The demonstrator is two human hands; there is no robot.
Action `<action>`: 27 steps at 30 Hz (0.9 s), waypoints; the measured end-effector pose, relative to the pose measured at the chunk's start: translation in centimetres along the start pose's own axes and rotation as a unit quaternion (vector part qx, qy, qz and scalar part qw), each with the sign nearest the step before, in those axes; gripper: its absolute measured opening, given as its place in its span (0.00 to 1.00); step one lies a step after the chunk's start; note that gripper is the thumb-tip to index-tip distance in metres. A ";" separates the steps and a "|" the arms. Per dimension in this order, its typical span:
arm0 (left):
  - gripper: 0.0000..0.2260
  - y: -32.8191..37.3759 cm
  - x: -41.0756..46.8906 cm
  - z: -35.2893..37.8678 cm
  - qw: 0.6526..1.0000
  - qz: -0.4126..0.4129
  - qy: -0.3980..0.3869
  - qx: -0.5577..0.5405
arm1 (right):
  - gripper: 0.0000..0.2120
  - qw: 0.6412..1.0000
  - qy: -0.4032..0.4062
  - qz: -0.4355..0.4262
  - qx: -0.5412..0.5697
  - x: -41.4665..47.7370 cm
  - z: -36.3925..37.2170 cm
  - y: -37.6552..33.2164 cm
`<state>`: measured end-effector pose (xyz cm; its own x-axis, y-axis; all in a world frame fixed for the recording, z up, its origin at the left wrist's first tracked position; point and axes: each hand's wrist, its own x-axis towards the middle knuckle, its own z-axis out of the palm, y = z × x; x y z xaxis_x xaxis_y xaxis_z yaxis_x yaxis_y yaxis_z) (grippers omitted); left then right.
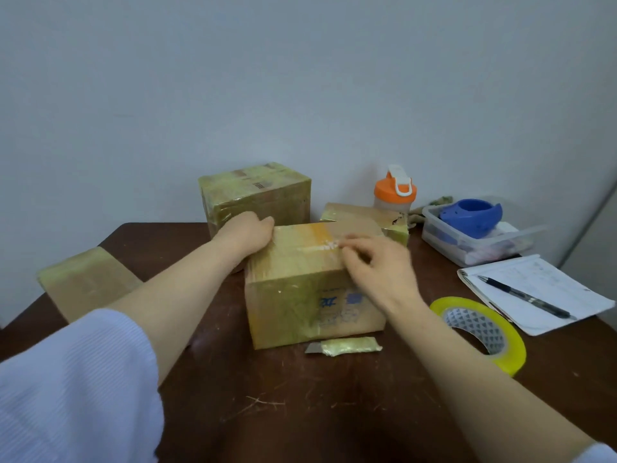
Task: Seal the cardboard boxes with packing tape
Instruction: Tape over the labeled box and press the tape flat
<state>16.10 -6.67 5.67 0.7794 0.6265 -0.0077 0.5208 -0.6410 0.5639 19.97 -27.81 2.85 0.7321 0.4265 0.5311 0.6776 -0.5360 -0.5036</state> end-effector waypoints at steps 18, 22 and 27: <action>0.15 -6.2 -8.8 3.1 0.973 0.090 0.163 -0.134 | 0.16 0.885 -0.099 0.276 0.363 -2.2 0.6 2.8; 0.23 -4.8 -8.4 2.7 0.978 0.113 0.168 -0.042 | 0.21 0.913 -0.040 0.287 0.288 -1.0 0.8 2.7; 0.31 0.0 -4.6 3.8 0.975 0.148 0.018 0.166 | 0.20 0.964 -0.064 0.201 0.161 -0.8 2.3 2.7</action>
<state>13.83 -11.27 2.62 0.9031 0.4033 0.1476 0.3630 -0.9005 0.2393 21.37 -27.96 -0.47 0.9291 0.3284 0.1702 0.3078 -0.4313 -0.8481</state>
